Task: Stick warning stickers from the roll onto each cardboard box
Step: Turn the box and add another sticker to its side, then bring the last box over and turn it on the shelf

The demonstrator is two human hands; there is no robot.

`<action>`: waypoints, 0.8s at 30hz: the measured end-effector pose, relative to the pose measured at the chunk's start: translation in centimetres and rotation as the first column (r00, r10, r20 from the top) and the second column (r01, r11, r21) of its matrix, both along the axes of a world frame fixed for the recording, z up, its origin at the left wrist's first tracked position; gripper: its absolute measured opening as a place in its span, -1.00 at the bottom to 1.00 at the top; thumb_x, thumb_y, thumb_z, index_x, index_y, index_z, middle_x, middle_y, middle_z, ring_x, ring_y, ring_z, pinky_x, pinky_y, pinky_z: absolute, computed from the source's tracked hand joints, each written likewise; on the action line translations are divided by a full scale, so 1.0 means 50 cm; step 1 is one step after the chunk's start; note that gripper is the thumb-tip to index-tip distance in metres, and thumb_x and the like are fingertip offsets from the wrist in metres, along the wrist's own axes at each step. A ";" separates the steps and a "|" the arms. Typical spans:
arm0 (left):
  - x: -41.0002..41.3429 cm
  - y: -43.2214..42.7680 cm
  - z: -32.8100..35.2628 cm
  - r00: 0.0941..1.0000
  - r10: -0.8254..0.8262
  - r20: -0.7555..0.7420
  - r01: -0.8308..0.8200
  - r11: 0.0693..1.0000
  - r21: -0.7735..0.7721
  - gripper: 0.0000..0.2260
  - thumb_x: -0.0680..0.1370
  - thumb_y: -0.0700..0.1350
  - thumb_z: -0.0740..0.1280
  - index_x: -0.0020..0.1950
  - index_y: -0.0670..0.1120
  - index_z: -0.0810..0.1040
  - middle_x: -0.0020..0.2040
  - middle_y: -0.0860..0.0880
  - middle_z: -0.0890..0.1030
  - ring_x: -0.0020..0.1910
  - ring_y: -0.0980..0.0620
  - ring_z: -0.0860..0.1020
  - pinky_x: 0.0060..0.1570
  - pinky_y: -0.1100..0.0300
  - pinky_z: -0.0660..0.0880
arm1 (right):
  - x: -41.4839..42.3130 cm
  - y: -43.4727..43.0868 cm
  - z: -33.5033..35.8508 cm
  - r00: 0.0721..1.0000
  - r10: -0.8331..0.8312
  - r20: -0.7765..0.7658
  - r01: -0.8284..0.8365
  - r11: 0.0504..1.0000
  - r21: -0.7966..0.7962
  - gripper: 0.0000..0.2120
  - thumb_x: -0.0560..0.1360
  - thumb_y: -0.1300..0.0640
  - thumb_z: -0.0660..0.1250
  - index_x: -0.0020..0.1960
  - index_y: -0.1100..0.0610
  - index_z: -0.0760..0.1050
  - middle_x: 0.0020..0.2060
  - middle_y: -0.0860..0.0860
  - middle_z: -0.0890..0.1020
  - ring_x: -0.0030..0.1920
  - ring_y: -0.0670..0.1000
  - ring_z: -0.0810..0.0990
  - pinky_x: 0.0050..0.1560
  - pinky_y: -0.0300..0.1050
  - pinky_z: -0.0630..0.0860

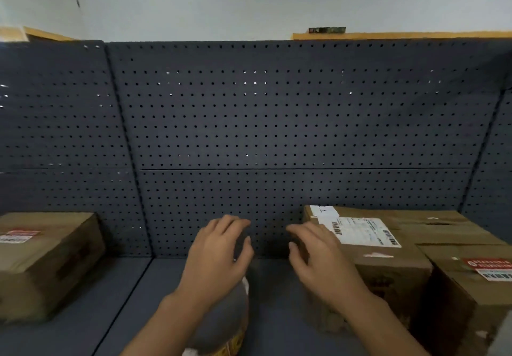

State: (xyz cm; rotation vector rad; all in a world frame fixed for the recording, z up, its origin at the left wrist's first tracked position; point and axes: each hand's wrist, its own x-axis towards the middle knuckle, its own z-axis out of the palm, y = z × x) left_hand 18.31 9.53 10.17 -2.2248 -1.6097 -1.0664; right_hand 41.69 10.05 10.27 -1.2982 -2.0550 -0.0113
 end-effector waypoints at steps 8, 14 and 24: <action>-0.180 -0.055 -0.013 0.987 0.157 -0.016 -0.157 0.987 0.028 -0.65 0.60 0.09 0.18 0.30 0.04 0.59 0.20 0.13 0.59 0.17 0.07 0.55 0.17 0.12 0.48 | -0.172 0.005 -0.010 0.994 0.096 0.052 -0.095 0.995 -0.010 -0.62 0.60 -0.08 0.17 0.36 -0.04 0.53 0.13 -0.17 0.57 0.18 -0.07 0.50 0.23 -0.11 0.48; -0.334 -0.093 -0.013 0.958 0.284 -0.045 -0.282 0.958 0.046 -0.66 0.59 0.07 0.21 0.30 0.05 0.59 0.20 0.12 0.59 0.22 0.04 0.53 0.21 0.10 0.45 | -0.317 0.014 -0.022 0.986 0.156 0.057 -0.156 0.988 -0.013 -0.65 0.60 -0.06 0.21 0.32 -0.02 0.56 0.11 -0.15 0.60 0.15 -0.04 0.55 0.17 -0.10 0.48; -0.605 -0.147 -0.040 0.888 0.457 -0.058 -0.458 0.889 -0.011 -0.70 0.55 0.09 0.26 0.23 0.09 0.61 0.19 0.14 0.59 0.19 -0.01 0.54 0.16 0.02 0.48 | -0.566 0.032 -0.042 0.955 0.286 0.081 -0.282 0.958 -0.055 -0.64 0.63 -0.04 0.18 0.37 -0.01 0.53 0.19 -0.15 0.58 0.23 -0.04 0.52 0.24 -0.10 0.44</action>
